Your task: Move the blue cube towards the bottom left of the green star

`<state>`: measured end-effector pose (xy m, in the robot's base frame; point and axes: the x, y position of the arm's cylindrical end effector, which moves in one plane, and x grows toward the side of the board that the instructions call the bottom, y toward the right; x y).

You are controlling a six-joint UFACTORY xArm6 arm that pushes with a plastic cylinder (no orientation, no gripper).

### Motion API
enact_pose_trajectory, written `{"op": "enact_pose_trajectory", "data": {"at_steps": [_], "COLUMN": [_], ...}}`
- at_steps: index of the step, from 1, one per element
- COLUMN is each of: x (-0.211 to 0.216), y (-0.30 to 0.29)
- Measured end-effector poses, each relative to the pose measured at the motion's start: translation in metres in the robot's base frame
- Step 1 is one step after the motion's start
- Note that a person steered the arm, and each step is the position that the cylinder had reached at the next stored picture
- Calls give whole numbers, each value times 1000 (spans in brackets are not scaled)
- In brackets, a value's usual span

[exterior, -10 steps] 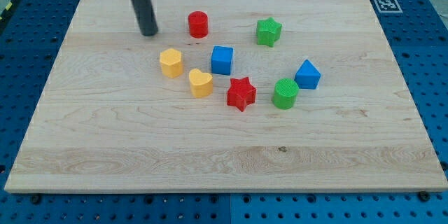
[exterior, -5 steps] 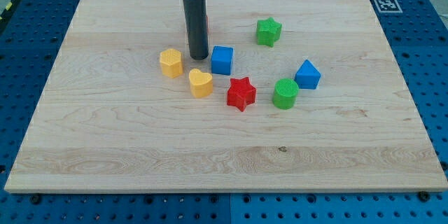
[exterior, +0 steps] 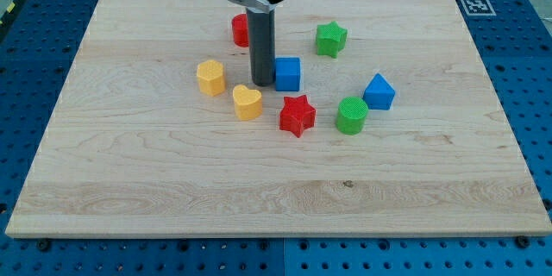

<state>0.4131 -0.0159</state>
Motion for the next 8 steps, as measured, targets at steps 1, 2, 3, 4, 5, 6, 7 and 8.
{"op": "enact_pose_trajectory", "data": {"at_steps": [1,2,3,4,5,6,7,8], "x": [1,15,25,25,25,25,25,27], "y": [5,5,10,24,31,32,37,46]}}
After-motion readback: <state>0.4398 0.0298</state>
